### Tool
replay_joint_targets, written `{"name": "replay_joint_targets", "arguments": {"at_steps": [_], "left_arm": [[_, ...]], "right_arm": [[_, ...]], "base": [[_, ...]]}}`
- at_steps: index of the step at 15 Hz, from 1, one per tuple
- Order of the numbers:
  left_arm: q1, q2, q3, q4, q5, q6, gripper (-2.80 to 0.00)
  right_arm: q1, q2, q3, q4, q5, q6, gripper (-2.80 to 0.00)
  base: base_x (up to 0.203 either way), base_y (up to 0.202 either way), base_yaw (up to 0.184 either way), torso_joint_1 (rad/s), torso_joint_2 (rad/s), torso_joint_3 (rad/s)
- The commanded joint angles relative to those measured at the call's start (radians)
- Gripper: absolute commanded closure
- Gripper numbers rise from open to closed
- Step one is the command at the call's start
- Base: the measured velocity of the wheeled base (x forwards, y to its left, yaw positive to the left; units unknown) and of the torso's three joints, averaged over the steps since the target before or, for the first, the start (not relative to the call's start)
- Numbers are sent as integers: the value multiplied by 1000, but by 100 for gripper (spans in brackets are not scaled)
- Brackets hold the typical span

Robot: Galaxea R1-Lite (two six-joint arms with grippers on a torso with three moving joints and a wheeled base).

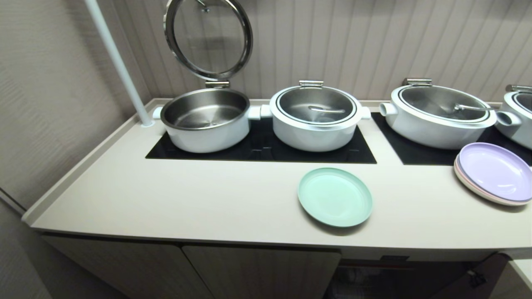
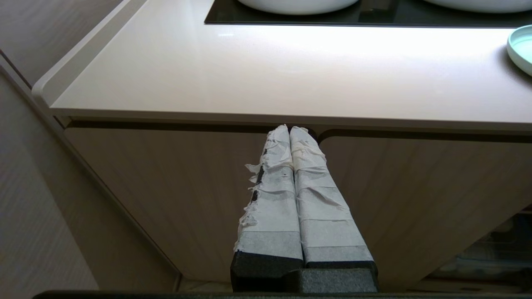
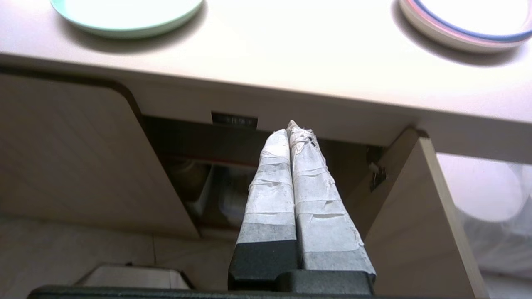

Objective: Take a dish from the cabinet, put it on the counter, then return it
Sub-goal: Pick up the plate from the table

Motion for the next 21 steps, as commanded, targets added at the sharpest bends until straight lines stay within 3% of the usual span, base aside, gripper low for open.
{"name": "replay_joint_targets", "arguments": {"at_steps": [1, 21], "left_arm": [[0, 0, 0, 0, -1, 0, 0], [0, 0, 0, 0, 0, 0, 0]], "right_arm": [[1, -105, 1, -1, 0, -1, 0], [3, -135, 1, 2, -2, 44, 0]], "base": [[0, 0, 0, 0, 0, 0], [0, 0, 0, 0, 0, 0]]}}
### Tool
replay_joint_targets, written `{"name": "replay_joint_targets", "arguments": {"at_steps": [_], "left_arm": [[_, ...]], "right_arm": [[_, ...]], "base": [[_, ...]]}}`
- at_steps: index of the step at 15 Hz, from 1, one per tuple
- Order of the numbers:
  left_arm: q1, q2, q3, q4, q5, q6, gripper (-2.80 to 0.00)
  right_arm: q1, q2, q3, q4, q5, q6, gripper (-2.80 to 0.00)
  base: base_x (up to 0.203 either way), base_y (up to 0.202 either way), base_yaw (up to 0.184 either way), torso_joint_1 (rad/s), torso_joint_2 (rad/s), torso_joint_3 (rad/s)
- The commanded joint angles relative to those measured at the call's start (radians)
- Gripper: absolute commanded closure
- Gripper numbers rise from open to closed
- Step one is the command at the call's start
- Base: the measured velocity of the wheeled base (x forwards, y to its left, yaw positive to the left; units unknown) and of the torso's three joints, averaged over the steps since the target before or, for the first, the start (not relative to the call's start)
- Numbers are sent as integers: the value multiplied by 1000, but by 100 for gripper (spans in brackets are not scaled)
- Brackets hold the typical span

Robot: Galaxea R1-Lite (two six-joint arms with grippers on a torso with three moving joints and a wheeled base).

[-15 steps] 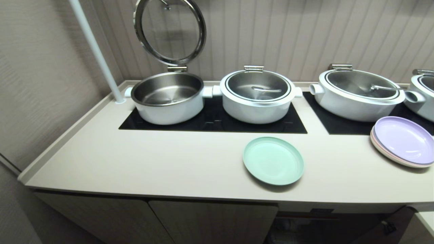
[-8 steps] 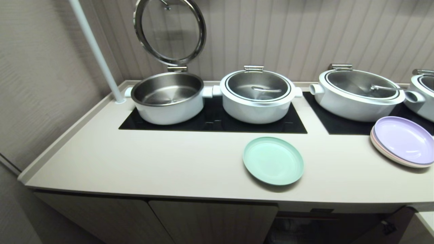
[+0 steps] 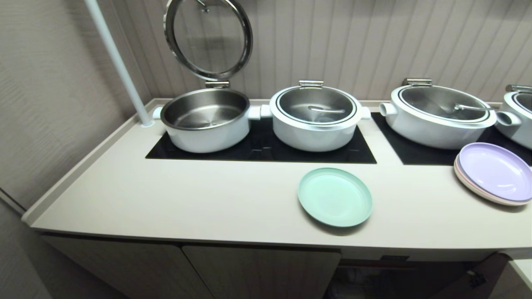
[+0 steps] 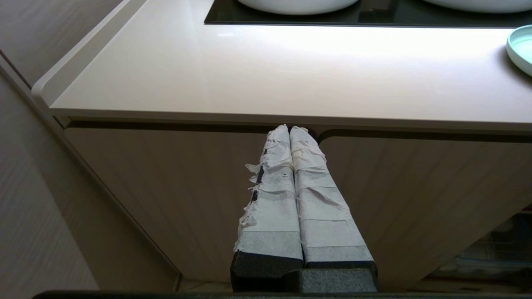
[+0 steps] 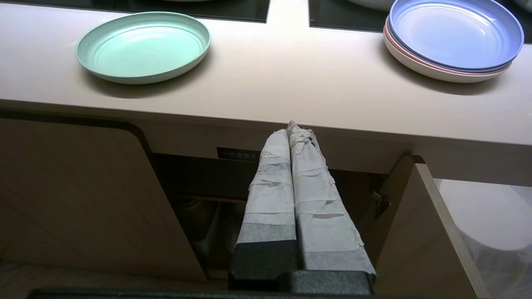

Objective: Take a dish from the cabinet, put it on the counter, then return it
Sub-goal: Pick up the plate from the table

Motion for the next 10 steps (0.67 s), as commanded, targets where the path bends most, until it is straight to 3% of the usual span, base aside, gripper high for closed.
{"name": "replay_joint_targets", "arguments": {"at_steps": [1, 7, 10], "left_arm": [[0, 0, 0, 0, 1, 0, 0], [0, 0, 0, 0, 1, 0, 0], [0, 0, 0, 0, 1, 0, 0]], "right_arm": [[0, 2, -1, 0, 1, 3, 0], [0, 2, -1, -2, 0, 7, 0], [0, 2, -3, -15, 0, -49, 0]], "base": [[0, 0, 0, 0, 0, 0], [0, 0, 0, 0, 0, 0], [0, 0, 0, 0, 0, 0]]}}
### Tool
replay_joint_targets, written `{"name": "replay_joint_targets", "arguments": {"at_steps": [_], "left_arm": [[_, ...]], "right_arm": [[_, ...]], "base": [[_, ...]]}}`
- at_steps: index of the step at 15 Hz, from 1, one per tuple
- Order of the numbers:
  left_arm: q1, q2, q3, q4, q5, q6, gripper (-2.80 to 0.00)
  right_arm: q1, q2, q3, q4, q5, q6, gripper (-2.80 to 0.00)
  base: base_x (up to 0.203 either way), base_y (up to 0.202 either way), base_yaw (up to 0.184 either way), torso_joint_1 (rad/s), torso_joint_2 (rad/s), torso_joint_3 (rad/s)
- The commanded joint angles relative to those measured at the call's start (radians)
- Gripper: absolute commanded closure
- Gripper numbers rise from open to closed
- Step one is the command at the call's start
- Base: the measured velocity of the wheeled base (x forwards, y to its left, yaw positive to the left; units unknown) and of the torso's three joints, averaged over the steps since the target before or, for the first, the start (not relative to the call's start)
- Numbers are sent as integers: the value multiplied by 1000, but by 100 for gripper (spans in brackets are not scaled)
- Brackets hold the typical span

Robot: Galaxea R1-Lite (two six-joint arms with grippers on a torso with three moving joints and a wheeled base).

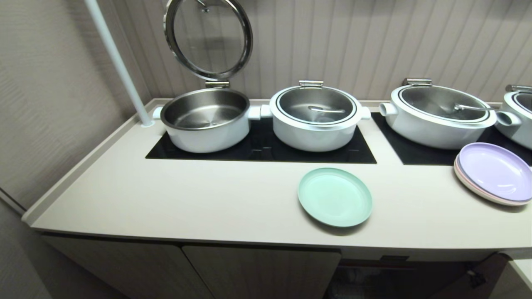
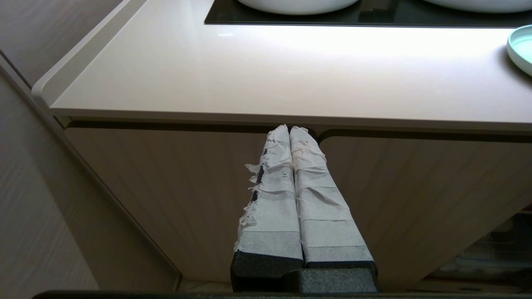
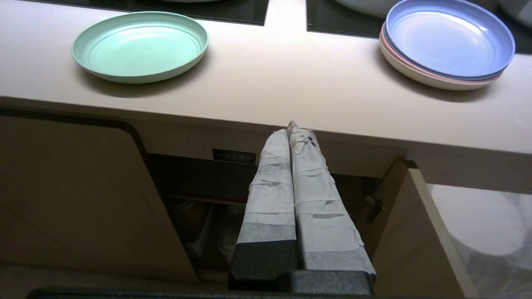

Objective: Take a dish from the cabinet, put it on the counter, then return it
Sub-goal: Pick up the plate from the table

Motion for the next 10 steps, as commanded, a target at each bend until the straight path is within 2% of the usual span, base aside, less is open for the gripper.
{"name": "replay_joint_targets", "arguments": {"at_steps": [1, 6, 10], "left_arm": [[0, 0, 0, 0, 0, 0, 0], [0, 0, 0, 0, 0, 0, 0], [0, 0, 0, 0, 0, 0, 0]], "right_arm": [[0, 2, -8, -24, 3, -24, 0], [4, 43, -168, 17, 4, -26, 0], [23, 229, -295, 26, 3, -27, 0]], "base": [[0, 0, 0, 0, 0, 0], [0, 0, 0, 0, 0, 0], [0, 0, 0, 0, 0, 0]]}}
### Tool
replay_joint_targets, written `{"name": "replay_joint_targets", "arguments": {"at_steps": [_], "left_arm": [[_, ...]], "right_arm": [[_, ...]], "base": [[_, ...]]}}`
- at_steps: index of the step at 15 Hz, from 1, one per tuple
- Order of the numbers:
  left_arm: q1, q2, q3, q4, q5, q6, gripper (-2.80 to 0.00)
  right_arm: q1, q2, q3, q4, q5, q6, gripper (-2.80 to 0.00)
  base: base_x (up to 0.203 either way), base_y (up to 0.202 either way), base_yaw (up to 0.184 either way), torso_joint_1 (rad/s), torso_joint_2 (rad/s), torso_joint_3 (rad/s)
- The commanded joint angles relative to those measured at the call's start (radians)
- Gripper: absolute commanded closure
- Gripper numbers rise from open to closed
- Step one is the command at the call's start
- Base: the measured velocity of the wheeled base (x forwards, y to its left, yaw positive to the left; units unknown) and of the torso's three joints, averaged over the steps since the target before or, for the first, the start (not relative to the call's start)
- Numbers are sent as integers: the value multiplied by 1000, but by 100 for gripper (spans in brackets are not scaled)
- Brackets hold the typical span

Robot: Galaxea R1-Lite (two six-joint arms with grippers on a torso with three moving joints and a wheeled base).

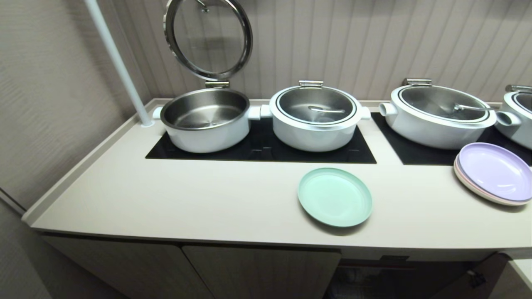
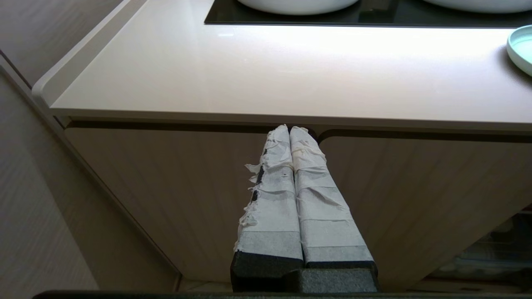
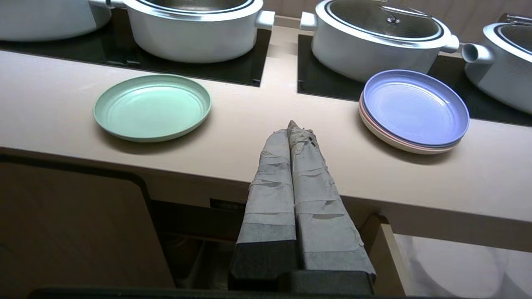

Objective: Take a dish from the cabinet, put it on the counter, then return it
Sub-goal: Pick up the plate from the table

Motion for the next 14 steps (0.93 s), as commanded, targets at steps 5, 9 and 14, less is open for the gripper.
{"name": "replay_joint_targets", "arguments": {"at_steps": [5, 9, 14], "left_arm": [[0, 0, 0, 0, 1, -1, 0], [0, 0, 0, 0, 1, -1, 0], [0, 0, 0, 0, 1, -1, 0]], "right_arm": [[41, 502, -228, -3, 7, 2, 0], [45, 874, -396, 25, 73, 6, 0], [51, 1264, -819, 334, 158, 2, 0]], "base": [[0, 0, 0, 0, 0, 0], [0, 0, 0, 0, 0, 0], [0, 0, 0, 0, 0, 0]]}}
